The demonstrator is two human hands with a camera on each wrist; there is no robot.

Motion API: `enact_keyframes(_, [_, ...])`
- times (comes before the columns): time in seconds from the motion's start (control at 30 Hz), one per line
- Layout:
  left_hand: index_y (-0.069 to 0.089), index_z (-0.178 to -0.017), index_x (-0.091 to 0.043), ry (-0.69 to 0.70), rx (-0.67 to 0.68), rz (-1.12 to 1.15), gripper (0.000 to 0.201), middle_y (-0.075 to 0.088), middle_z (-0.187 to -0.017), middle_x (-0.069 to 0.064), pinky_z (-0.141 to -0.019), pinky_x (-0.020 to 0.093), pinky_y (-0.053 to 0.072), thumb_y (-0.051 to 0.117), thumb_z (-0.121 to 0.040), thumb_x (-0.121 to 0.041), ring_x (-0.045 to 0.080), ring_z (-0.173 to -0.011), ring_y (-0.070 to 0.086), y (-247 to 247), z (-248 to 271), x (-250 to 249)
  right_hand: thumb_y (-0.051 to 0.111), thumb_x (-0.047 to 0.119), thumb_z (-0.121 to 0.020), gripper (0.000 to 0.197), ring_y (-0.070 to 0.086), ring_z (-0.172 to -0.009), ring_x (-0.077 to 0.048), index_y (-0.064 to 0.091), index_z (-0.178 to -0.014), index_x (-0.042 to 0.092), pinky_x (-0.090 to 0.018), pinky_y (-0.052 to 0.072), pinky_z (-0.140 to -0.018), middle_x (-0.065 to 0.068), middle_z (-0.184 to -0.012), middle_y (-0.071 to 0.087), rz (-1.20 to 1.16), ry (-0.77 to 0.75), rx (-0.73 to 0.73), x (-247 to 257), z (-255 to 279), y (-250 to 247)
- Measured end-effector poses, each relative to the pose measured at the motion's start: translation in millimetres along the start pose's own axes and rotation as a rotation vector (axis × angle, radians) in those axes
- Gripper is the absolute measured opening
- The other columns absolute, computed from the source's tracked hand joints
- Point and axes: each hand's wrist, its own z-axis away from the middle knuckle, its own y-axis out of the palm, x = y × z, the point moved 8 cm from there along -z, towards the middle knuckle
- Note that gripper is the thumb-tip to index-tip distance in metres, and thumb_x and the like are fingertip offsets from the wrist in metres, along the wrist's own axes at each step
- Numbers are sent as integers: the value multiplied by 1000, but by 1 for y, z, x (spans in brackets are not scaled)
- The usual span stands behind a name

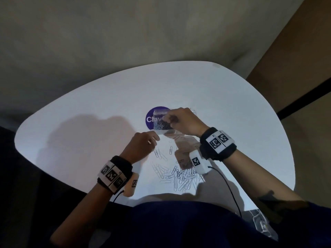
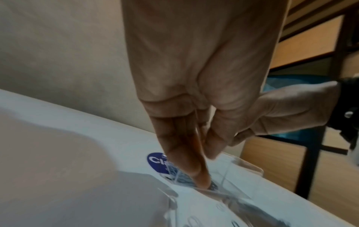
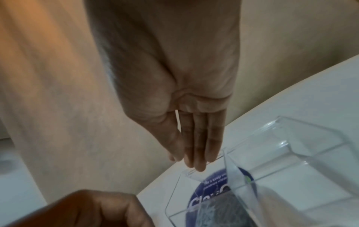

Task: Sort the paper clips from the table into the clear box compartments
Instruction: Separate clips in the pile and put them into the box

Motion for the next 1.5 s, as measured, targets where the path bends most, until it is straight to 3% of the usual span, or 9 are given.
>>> enact_keyframes(0.17, [67, -102, -20, 42, 172, -254, 26, 72, -99, 0, -81, 33, 51, 54, -83, -7, 21, -90, 66, 40, 5, 2, 58, -5, -91, 19, 54, -70, 16, 72, -95, 6, -8, 45, -67, 9, -92, 64, 32, 40, 29, -32, 49, 1])
enact_keyframes(0.33, [63, -101, -24, 71, 93, -424, 26, 61, -101, -3, -70, 31, 41, 65, -80, -9, 22, -96, 59, 37, 2, 12, 55, 1, -88, 18, 52, -70, -10, 70, -94, 10, -19, 35, -58, -3, -90, 73, 280, 116, 131, -71, 96, 12])
enact_keyframes(0.47, [63, -91, -20, 124, 122, -497, 14, 58, -97, -2, -63, 30, 37, 66, -81, -11, 20, -94, 55, 39, 3, 14, 72, 22, -81, 16, 49, -66, -11, 57, -83, 17, -19, 32, -54, 11, -71, 55, 310, 190, 197, -97, 119, 24])
enact_keyframes(0.67, [60, -86, -21, 134, 155, -452, 9, 59, -92, -3, -67, 34, 43, 56, -86, -13, 19, -93, 53, 43, 4, 18, 70, 4, -73, 20, 61, -73, -20, 53, -76, 15, -35, 50, -68, 2, -75, 64, 139, 220, 110, -103, 107, 37])
enact_keyframes(0.93, [72, -102, -17, 87, 50, -136, 26, 68, -78, -5, -76, 33, 49, 61, -83, -3, 16, -76, 61, 30, 3, 22, 63, -2, -79, 19, 67, -80, -6, 71, -89, 13, -25, 55, -79, 7, -90, 73, -2, 101, 40, -90, 85, 59])
enact_keyframes(1.1, [72, -83, -15, 80, 13, 22, 9, 63, -70, -16, -72, 22, 47, 70, -82, -6, -1, -67, 58, 22, 0, 17, 74, 9, -75, 16, 63, -76, -2, 70, -82, 22, -28, 56, -80, 11, -84, 70, -6, 159, -40, -93, 90, 38])
enact_keyframes(1.17, [71, -78, -18, 56, 40, 62, 8, 63, -67, -16, -69, 15, 43, 72, -83, -12, -5, -65, 57, 25, -2, 17, 78, 19, -75, 15, 64, -78, -10, 64, -76, 24, -36, 56, -77, 8, -84, 69, 73, 145, 15, -90, 96, 36])
enact_keyframes(1.3, [73, -84, -17, 20, 74, 80, 4, 63, -68, -19, -65, 8, 40, 71, -86, -20, -11, -62, 57, 31, -7, 15, 83, 37, -74, 34, 48, -65, -1, 55, -85, 21, -26, 41, -59, 9, -81, 59, 146, 114, 264, -83, 107, 67])
enact_keyframes(1.5, [67, -84, -17, -24, 121, 67, 6, 69, -73, -2, -72, 28, 50, 64, -89, -18, 10, -66, 64, 40, -8, 16, 71, 21, -83, 20, 51, -64, -11, 53, -75, 17, -35, 48, -63, 5, -72, 59, 122, 10, 100, -76, 90, 76])
